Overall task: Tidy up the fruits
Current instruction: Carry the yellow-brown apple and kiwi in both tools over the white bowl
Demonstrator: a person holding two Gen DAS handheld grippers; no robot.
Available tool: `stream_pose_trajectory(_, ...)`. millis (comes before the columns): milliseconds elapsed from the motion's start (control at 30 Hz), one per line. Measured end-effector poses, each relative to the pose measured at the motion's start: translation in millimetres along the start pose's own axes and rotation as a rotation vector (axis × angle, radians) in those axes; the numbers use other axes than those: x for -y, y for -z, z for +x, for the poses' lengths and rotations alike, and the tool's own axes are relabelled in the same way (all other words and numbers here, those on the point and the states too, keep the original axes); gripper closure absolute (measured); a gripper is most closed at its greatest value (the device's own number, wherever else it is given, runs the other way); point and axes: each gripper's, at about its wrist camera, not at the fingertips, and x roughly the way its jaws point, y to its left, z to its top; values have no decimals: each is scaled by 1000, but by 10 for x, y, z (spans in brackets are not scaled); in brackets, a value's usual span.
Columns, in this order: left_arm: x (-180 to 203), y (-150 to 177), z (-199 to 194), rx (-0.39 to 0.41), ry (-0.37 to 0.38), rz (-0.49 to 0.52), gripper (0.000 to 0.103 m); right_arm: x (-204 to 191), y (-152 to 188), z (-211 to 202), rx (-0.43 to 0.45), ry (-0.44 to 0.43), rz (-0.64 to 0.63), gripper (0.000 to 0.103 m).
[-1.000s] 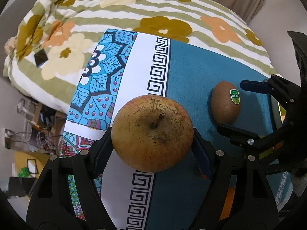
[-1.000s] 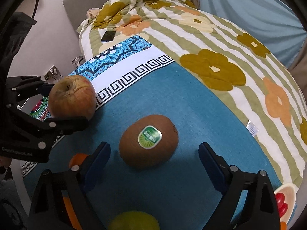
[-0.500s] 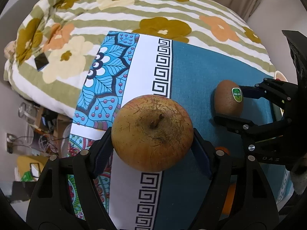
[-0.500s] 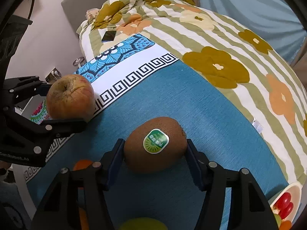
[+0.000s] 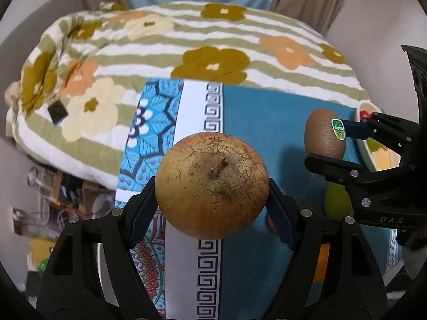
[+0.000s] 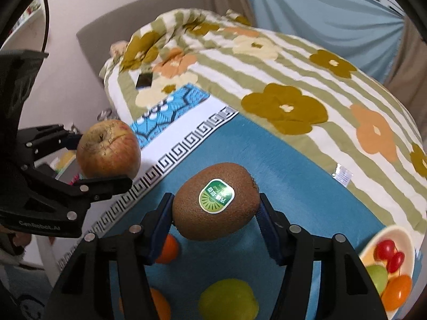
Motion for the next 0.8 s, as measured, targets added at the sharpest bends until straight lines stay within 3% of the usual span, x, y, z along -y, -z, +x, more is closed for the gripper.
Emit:
stream_pose_trajectory(200,185,-116,-264,53,44,77,22,44,111,-460,70,68,119,46)
stream_pose_trajectory(500,829,-311,-508,117,109,166,22,385,501,-1091,140,148,274,46)
stream_pose_trajectory(800,1673,-274,-462,113,153,151,22,958,970,-1467,100,182,295,46)
